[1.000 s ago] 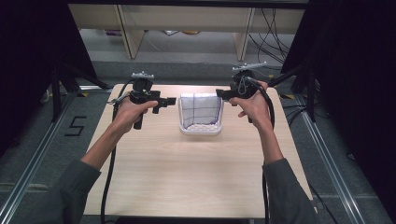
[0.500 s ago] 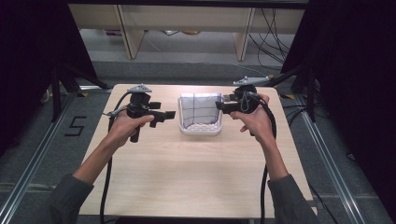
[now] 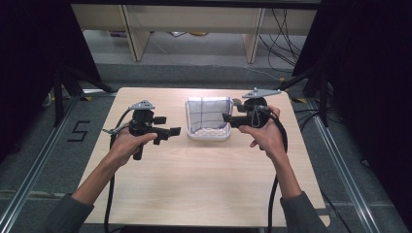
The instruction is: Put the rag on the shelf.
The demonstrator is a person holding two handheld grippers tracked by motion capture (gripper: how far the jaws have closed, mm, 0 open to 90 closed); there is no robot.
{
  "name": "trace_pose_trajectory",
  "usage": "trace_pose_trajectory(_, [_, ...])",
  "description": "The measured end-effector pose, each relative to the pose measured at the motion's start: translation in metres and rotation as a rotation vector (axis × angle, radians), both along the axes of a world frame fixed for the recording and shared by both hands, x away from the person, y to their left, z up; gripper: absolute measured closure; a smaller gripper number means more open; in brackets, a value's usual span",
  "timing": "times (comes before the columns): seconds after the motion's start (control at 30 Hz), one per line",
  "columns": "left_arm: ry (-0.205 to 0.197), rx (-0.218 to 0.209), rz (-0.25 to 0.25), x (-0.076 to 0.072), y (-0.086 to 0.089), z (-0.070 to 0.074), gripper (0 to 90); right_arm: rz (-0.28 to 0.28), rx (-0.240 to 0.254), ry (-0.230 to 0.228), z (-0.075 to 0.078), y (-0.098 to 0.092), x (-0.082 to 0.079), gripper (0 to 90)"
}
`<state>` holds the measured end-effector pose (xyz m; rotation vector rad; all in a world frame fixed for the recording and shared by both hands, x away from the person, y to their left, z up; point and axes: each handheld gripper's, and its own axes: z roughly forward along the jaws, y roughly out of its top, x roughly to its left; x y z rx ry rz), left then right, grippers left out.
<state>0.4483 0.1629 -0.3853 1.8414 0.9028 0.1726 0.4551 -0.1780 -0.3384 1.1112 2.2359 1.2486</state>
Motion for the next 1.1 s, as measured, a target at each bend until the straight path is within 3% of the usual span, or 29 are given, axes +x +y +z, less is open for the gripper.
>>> trace_pose_trajectory(0.33, [-0.011, 0.009, -0.027, -0.02, 0.0, -0.011, 16.1, 0.0, 0.017, -0.007, -0.017, -0.004, -0.016, 31.7])
trace_pose_trajectory(0.5, [-0.011, 0.032, -0.046, -0.028, 0.0, -0.018, 16.1, -0.003, 0.032, 0.017, -0.027, -0.006, -0.024, 31.5])
trace_pose_trajectory(0.53, [-0.014, 0.032, -0.047, -0.029, 0.0, -0.019, 16.2, 0.005, 0.017, -0.009, -0.029, -0.007, -0.023, 31.3])
trace_pose_trajectory(0.57, [-0.02, 0.038, -0.039, -0.031, 0.0, -0.019, 16.2, -0.002, 0.027, 0.016, -0.03, -0.007, -0.026, 31.2])
trace_pose_trajectory(0.63, [-0.019, 0.048, -0.05, -0.035, 0.0, -0.021, 16.2, 0.01, 0.014, 0.002, -0.032, -0.008, -0.027, 31.1])
trace_pose_trajectory(0.73, [-0.018, 0.057, -0.063, -0.039, 0.0, -0.023, 16.2, 0.004, 0.04, 0.021, -0.035, -0.007, -0.03, 31.0])
trace_pose_trajectory(0.8, [-0.018, 0.059, -0.07, -0.044, 0.0, -0.026, 16.1, 0.01, 0.025, 0.005, -0.037, -0.008, -0.032, 30.9])
trace_pose_trajectory(0.93, [-0.02, 0.072, -0.085, -0.052, 0.0, -0.032, 16.1, 0.011, 0.025, 0.023, -0.044, -0.004, -0.04, 30.5])
trace_pose_trajectory(0.97, [-0.025, 0.069, -0.088, -0.054, 0.0, -0.034, 16.1, 0.031, 0.009, -0.001, -0.046, -0.005, -0.039, 30.5])
trace_pose_trajectory(1.0, [-0.022, 0.073, -0.09, -0.056, 0.001, -0.035, 16.2, 0.022, 0.015, 0.02, -0.047, -0.003, -0.042, 30.5])
trace_pose_trajectory(1.1, [-0.018, 0.076, -0.091, -0.061, 0.002, -0.039, 16.1, 0.036, 0.008, 0.017, -0.052, -0.001, -0.045, 30.5])
